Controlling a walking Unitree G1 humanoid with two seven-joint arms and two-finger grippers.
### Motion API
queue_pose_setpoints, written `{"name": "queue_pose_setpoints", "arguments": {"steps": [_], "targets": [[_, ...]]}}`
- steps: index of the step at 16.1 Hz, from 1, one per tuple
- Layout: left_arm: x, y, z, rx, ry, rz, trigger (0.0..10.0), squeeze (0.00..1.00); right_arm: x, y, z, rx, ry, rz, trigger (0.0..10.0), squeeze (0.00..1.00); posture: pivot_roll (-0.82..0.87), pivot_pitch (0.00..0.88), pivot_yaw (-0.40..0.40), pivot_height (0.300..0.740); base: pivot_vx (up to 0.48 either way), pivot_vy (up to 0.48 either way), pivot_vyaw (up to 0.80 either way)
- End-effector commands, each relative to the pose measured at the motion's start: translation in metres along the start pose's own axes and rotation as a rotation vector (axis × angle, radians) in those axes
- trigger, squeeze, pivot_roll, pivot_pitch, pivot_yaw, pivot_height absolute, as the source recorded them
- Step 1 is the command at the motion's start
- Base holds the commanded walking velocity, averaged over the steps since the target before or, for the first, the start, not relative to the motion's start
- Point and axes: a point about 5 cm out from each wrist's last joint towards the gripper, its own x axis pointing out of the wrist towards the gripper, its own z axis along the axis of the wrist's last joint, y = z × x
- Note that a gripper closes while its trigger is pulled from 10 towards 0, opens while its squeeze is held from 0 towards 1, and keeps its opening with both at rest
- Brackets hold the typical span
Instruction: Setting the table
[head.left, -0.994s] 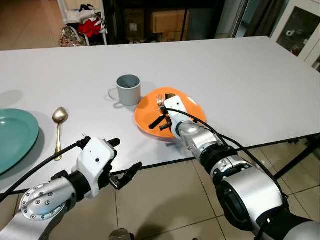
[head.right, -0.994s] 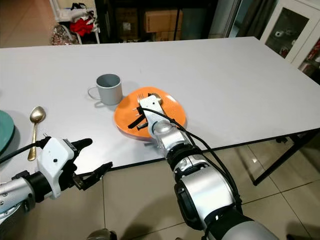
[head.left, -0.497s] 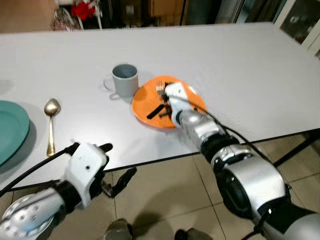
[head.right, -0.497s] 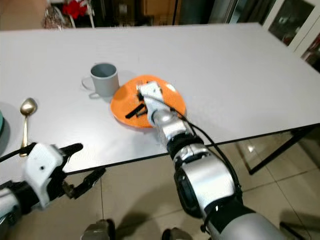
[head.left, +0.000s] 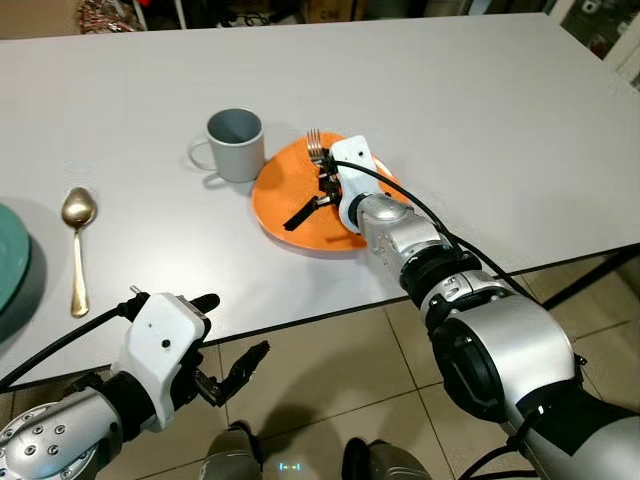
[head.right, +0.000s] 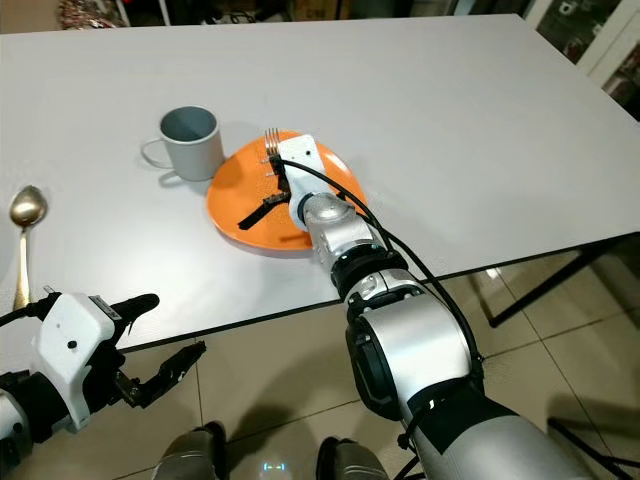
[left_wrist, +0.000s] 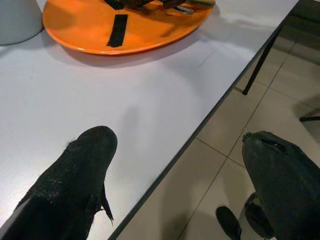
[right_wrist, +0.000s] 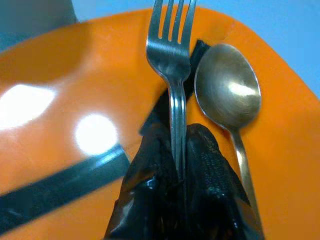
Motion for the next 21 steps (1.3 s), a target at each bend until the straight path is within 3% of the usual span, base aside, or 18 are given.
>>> {"name": "queue_pose_setpoints", "arguments": {"steps": [1, 7, 9, 10, 11, 16, 19, 21], "targets": [[-0.002, -0.005, 0.001, 0.000, 0.000, -0.013, 10.0, 0.00, 0.000, 0.002, -0.007, -0.029, 0.045, 0.010, 10.0, 0.00, 0.25, 0.208, -0.081, 0.740, 0.000, 0.000, 0.00], [0.003, -0.004, 0.004, -0.003, -0.017, -0.010, 10.0, 0.00, 0.000, 0.017, -0.018, 0.060, 0.121, 0.083, 10.0, 0.00, 0.24, 0.188, -0.085, 0.740, 0.000, 0.000, 0.00], [0.005, -0.002, 0.006, -0.001, -0.027, -0.004, 10.0, 0.00, 0.001, 0.021, -0.018, 0.087, 0.125, 0.114, 10.0, 0.07, 0.24, 0.185, -0.085, 0.740, 0.000, 0.000, 0.00], [0.006, -0.001, 0.006, 0.001, -0.026, 0.001, 10.0, 0.00, 0.000, 0.021, -0.018, 0.086, 0.129, 0.112, 10.0, 0.92, 0.24, 0.184, -0.087, 0.740, 0.000, 0.000, 0.00], [0.006, -0.001, 0.006, 0.000, -0.026, 0.002, 10.0, 0.00, 0.000, 0.021, -0.017, 0.086, 0.130, 0.112, 10.0, 0.97, 0.24, 0.182, -0.087, 0.740, 0.000, 0.000, 0.00], [0.009, 0.004, 0.006, 0.011, -0.029, 0.022, 10.0, 0.00, 0.001, 0.023, -0.008, 0.126, 0.103, 0.126, 10.0, 1.00, 0.25, 0.157, -0.081, 0.740, 0.000, 0.000, 0.00], [0.018, 0.018, 0.011, 0.027, -0.063, 0.055, 10.0, 0.00, 0.000, 0.024, 0.023, 0.196, 0.001, 0.182, 10.0, 1.00, 0.22, 0.106, -0.062, 0.740, 0.000, 0.000, 0.00], [0.027, 0.025, 0.012, 0.019, -0.084, 0.081, 10.0, 0.00, -0.002, 0.017, 0.034, 0.184, -0.029, 0.211, 10.0, 1.00, 0.19, 0.063, -0.046, 0.740, 0.000, 0.000, 0.00]]}}
